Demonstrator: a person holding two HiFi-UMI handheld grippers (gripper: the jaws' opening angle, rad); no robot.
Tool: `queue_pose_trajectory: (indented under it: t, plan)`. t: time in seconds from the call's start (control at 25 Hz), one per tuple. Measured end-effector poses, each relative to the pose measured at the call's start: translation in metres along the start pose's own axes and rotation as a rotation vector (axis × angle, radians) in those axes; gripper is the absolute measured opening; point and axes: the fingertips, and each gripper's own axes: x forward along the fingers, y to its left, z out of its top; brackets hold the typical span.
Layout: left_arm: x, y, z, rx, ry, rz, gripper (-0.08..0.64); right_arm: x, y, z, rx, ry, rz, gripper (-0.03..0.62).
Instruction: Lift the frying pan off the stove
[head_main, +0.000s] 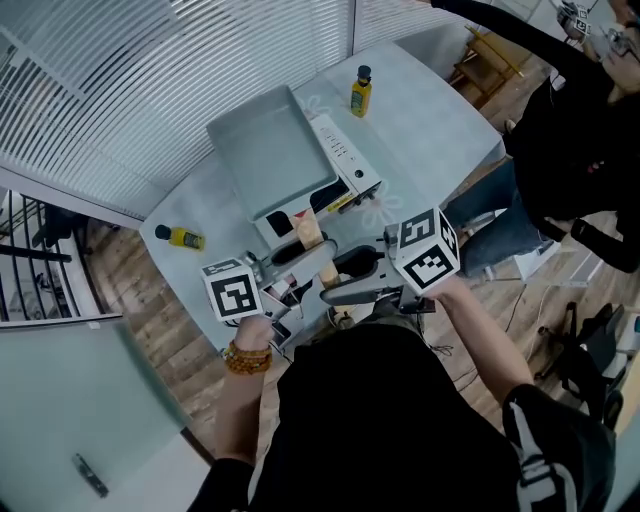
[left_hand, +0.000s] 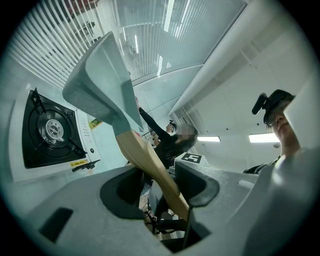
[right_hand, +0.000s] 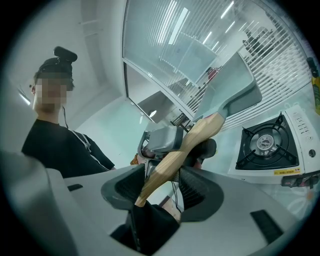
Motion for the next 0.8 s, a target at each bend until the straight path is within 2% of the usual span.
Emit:
queue_pose_trajectory:
  t: [0.8]
  plan:
    - [0.0005, -0.0007, -0.0003, 0.008, 0.006, -0.004, 0.199, -0.0005, -0.0001, -0.0008, -0.009, 0.002, 0.005, 0.199]
